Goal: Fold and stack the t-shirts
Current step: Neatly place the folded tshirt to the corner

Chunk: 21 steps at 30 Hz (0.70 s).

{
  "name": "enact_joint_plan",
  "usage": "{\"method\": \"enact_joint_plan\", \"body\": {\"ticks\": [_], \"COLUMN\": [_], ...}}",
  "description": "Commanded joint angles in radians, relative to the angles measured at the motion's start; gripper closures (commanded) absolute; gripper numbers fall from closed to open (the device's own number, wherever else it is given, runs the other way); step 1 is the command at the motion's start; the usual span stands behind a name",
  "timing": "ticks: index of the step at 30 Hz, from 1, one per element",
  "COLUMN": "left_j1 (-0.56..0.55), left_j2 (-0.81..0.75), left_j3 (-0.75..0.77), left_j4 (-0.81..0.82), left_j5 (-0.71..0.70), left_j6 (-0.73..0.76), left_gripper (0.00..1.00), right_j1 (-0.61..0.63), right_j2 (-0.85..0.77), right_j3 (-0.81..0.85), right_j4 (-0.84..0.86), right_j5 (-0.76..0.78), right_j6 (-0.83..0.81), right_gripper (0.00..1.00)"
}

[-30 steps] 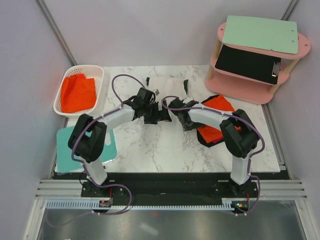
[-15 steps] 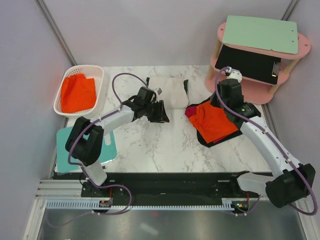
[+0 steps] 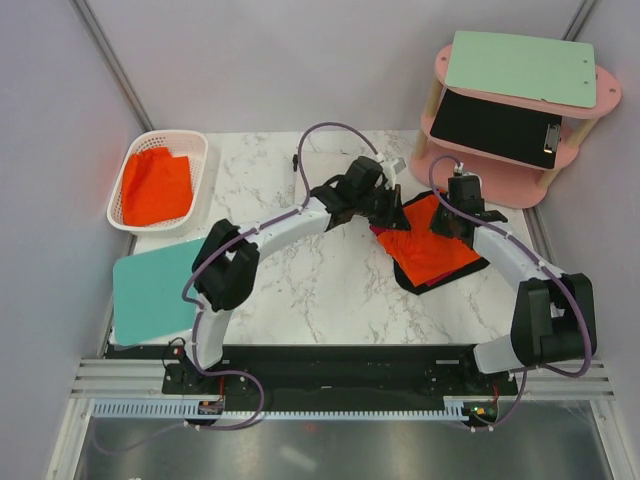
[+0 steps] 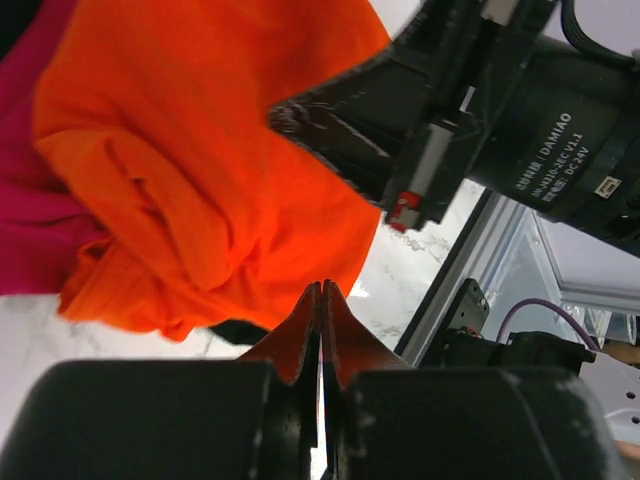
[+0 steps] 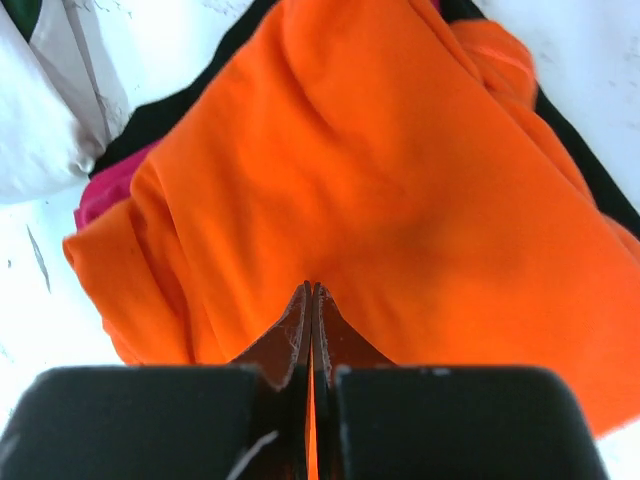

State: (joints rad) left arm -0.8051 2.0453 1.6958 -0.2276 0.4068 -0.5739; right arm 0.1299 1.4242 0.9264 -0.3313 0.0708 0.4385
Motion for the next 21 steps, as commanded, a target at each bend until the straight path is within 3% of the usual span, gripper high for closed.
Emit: {"method": "enact_joint_plan", "body": {"ticks": [1, 10, 21], "left_j1": [-0.022, -0.005, 0.063], "left_j2": [0.108, 0.256, 0.197], "left_j3": [0.108, 0.179, 0.029], "left_j4": [0.065, 0.042, 0.053], "left_j5": [0.062, -0.055, -0.118], "left_j6": [-0.073, -0.086, -0.089], "left_gripper": [0.98, 0.98, 0.98], "right_j1": [-0.009, -0.033, -0.069], "right_j2": [0.065, 0.18, 0.228], "right_j3": [0.06, 0.126, 0.141], "right_j4": [0.123, 0.179, 0.196], "right_j5": [-0.045, -0.068, -0.039], "right_j6": [-0.006, 0.0, -0.014], "right_gripper": [1.0, 1.0, 1.0]}}
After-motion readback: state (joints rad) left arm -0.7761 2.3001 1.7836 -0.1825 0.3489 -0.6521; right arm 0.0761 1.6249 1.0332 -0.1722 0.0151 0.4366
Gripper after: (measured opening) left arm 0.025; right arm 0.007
